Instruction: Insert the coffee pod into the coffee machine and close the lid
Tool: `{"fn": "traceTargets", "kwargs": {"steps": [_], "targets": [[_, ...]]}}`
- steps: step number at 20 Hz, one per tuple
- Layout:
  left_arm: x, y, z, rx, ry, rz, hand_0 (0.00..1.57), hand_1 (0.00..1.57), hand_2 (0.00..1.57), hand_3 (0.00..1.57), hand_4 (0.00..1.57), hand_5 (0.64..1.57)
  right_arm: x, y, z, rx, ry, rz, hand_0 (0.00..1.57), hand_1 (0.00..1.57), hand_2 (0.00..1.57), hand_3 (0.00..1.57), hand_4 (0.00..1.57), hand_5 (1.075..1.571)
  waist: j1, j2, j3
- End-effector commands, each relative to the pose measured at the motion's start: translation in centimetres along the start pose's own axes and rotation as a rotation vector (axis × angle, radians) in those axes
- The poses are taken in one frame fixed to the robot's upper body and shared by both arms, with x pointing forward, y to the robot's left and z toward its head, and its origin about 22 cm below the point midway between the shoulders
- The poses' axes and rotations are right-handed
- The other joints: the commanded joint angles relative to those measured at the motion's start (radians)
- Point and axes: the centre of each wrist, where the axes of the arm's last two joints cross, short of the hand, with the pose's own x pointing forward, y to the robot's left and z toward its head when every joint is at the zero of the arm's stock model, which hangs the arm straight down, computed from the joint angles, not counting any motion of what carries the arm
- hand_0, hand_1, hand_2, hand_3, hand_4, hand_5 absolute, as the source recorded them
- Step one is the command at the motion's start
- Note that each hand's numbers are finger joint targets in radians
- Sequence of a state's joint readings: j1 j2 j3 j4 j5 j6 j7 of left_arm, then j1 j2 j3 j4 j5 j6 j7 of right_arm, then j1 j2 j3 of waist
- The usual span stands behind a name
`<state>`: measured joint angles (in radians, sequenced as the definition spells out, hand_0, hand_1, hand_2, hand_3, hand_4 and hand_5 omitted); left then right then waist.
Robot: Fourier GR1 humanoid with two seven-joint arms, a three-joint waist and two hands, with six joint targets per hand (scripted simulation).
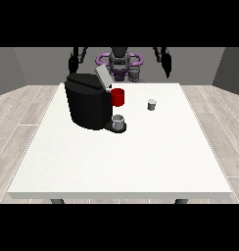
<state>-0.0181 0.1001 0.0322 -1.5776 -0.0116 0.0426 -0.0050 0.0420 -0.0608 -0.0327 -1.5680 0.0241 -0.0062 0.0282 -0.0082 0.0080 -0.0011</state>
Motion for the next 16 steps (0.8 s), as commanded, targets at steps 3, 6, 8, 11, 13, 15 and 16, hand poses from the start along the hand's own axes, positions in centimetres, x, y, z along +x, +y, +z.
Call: {"fn": "traceTargets", "kwargs": {"steps": [3, 6, 8, 11, 13, 15, 16], "targets": [[-1.1, 0.0, 0.8, -0.08, -0.042, 0.051, 0.0, 0.0, 0.0, 0.0, 0.27, 1.571, -0.6, -0.3, -0.5, 0.021, 0.026, 0.015, 0.0, 0.0, 0.0, 0.0, 0.13, 1.571, 0.026, -0.031, 0.0011], [-1.0, -3.3, 2.3, -0.133, -0.065, 0.114, 0.0, 0.0, 0.0, 0.0, 0.27, 1.571, -1.7, -2.0, 0.6, 0.054, 0.042, 0.002, 0.0, 0.0, 0.0, 0.0, 0.13, 1.571, 0.03, -0.075, 0.0013], [-1.6, -2.6, 1.7, -0.124, -0.095, 0.1, 0.0, 0.0, 0.0, 0.0, 0.28, 1.571, 0.2, -0.6, -0.6, -0.136, -0.108, -0.073, 0.0, 0.0, 0.0, 0.0, 0.11, 1.571, -0.011, -0.067, 0.001], [-1.8, -2.8, 1.3, -0.135, -0.115, -0.036, 0.0, 0.0, 0.0, 0.0, 0.26, 1.571, 0.5, -0.8, -1.1, -0.123, -0.141, -0.066, 0.0, 0.0, 0.0, 0.0, 0.18, 1.571, -0.011, -0.031, 0.0012], [-1.4, -1.8, 1.0, -0.14, -0.118, -0.073, 0.0, 0.0, 0.0, 0.0, 0.32, 1.571, -0.2, -1.4, -0.6, -0.136, -0.141, -0.089, 0.0, 0.0, 0.0, 0.0, 0.22, 1.571, -0.02, -0.033, 0.0012], [-1.4, 1.5, 1.0, -0.171, -0.1, -0.139, 0.0, 0.0, 0.0, 0.0, 0.0, 1.571, -1.8, 0.2, 0.3, -0.142, -0.13, -0.064, 0.0, 0.0, 0.0, 0.0, 0.22, 1.571, -0.004, -0.025, 0.0012], [-0.7, 0.7, -0.2, -0.135, -0.075, -0.177, 0.0, 0.0, 0.0, 0.0, 0.0, 1.571, -0.8, 0.4, 0.4, -0.098, -0.113, -0.091, 0.0, 0.0, 0.0, 0.0, 0.17, 1.571, -0.051, -0.042, 0.0011]]}}
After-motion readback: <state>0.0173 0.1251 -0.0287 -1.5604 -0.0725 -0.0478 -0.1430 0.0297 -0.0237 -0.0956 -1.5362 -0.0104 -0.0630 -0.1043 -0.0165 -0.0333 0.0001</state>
